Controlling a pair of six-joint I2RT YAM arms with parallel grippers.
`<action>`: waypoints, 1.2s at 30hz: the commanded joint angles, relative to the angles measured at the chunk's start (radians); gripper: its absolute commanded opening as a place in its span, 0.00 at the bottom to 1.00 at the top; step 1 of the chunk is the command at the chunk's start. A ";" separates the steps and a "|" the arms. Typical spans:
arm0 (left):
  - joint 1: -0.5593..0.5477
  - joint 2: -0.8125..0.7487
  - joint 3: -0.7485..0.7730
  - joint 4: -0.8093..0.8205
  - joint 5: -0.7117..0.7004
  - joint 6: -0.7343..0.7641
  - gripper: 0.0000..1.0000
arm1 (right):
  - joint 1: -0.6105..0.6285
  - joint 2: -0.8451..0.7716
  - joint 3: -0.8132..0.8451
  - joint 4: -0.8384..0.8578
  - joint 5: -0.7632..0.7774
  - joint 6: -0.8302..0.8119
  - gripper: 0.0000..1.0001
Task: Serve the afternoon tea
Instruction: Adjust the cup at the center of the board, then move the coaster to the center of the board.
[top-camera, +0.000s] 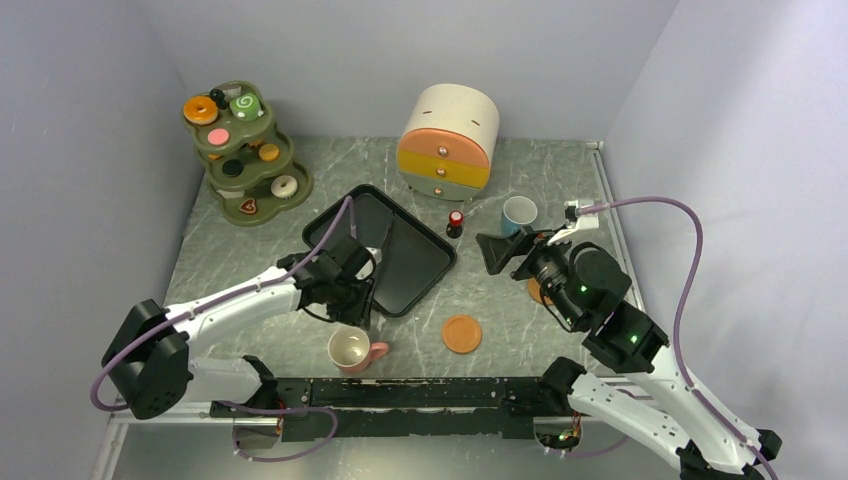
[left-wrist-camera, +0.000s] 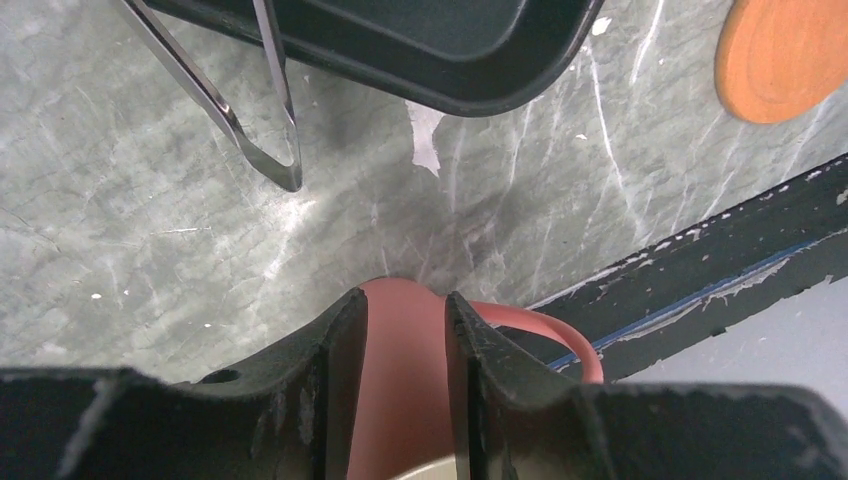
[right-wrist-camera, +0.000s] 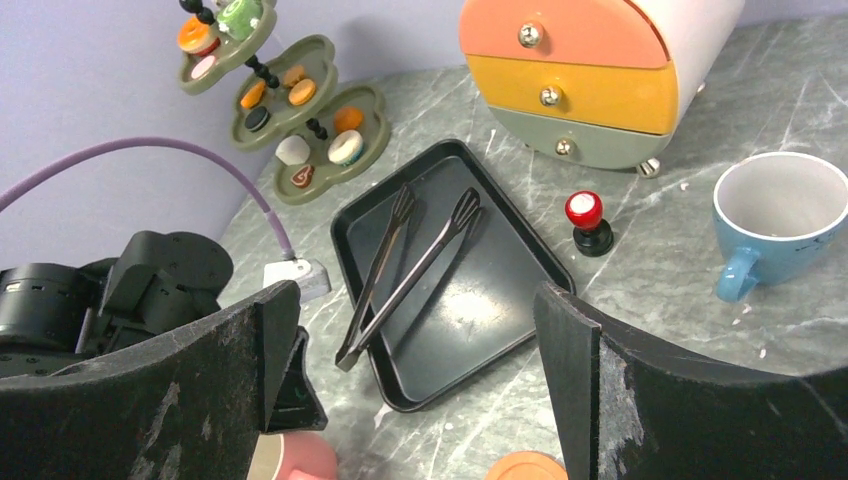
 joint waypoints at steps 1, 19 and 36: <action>-0.010 -0.060 0.050 0.008 -0.033 -0.023 0.40 | -0.004 -0.016 -0.006 0.007 0.014 -0.015 0.91; -0.174 0.212 0.302 0.283 -0.053 0.057 0.18 | -0.005 -0.027 0.059 -0.065 0.084 -0.018 0.90; -0.402 0.585 0.438 0.432 -0.107 0.081 0.05 | -0.005 -0.050 0.066 -0.082 0.087 -0.011 0.90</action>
